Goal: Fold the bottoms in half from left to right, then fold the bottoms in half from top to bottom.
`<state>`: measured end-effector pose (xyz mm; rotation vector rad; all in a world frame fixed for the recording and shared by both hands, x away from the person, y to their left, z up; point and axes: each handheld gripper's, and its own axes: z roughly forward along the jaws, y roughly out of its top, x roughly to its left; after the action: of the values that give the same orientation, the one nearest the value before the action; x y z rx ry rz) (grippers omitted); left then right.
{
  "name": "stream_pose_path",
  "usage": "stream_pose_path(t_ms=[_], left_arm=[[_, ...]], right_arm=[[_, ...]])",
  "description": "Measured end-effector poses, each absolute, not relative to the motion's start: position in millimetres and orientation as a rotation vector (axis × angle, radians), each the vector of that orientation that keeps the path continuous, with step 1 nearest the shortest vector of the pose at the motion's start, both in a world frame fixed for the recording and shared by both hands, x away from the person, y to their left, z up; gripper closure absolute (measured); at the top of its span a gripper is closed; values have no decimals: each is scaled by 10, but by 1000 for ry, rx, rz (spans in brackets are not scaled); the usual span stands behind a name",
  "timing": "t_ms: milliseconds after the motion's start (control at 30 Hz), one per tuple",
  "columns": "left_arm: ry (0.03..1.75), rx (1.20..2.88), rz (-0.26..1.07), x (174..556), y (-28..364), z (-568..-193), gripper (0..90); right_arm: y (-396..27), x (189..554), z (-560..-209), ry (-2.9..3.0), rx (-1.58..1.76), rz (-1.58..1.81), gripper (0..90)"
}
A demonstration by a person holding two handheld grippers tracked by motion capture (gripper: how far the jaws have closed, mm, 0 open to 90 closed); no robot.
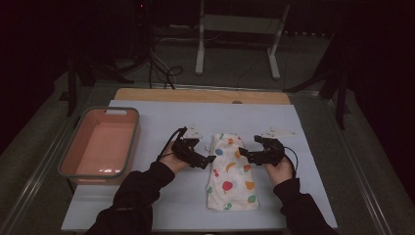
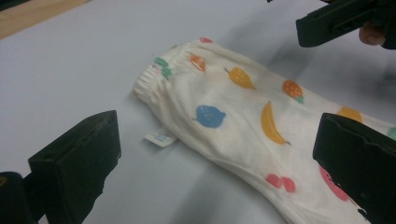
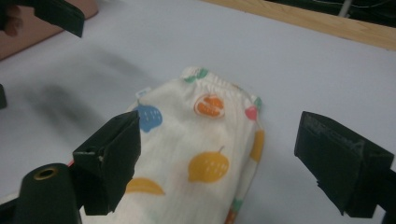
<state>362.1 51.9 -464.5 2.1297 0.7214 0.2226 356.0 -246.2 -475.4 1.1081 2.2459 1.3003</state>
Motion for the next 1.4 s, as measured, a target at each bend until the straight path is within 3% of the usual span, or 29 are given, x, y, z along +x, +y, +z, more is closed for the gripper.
stream_pose_path(t_ms=[1400], left_arm=[[989, 2098, 297, 4078, 298, -4824, 22]], right_arm=[[-2394, 4158, -4853, 2232, 1214, 1226, 151]])
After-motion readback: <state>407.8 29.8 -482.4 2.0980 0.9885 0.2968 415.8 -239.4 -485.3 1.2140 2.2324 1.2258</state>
